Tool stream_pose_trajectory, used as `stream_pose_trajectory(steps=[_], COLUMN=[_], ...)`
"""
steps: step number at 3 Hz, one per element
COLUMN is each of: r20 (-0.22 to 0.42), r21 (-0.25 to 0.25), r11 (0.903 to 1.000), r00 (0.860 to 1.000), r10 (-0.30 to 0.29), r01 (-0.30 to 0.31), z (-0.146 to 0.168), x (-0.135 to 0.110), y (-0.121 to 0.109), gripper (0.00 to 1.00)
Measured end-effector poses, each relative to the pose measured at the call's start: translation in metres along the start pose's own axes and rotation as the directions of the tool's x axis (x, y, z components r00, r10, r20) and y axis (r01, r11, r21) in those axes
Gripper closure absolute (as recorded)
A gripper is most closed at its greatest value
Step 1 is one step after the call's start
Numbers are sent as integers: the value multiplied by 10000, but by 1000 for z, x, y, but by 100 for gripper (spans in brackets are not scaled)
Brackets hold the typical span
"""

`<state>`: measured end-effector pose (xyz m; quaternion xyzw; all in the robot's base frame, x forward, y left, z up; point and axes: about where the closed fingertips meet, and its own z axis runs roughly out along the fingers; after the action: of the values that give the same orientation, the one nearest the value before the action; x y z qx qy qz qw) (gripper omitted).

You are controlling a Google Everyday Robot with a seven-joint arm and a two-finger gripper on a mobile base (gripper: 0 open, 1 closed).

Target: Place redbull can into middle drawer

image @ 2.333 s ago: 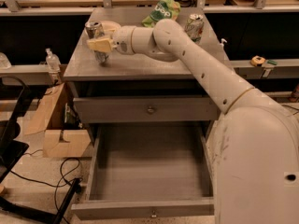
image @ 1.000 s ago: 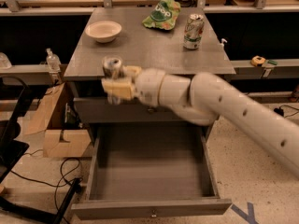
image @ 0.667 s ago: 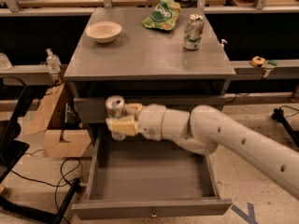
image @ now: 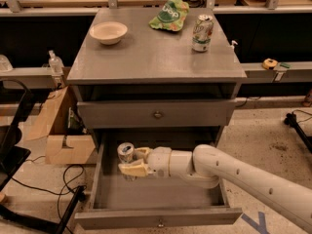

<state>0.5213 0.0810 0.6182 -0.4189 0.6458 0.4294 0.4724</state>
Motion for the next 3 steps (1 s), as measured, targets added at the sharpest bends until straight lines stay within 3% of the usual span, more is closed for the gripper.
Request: stream_pose_trajectory(steps=[1,2,3], r20=[-130,-357,-245], r21=[-419,-295,-455], r11=[9991,9987,9978], r00=[9999,9984,9985], r10=[67,-432,-483], r01=[-72,421,472], z=[14,17,24], x=[54,62,70], y=[-27,-64,-66], gripper=[100,100,100])
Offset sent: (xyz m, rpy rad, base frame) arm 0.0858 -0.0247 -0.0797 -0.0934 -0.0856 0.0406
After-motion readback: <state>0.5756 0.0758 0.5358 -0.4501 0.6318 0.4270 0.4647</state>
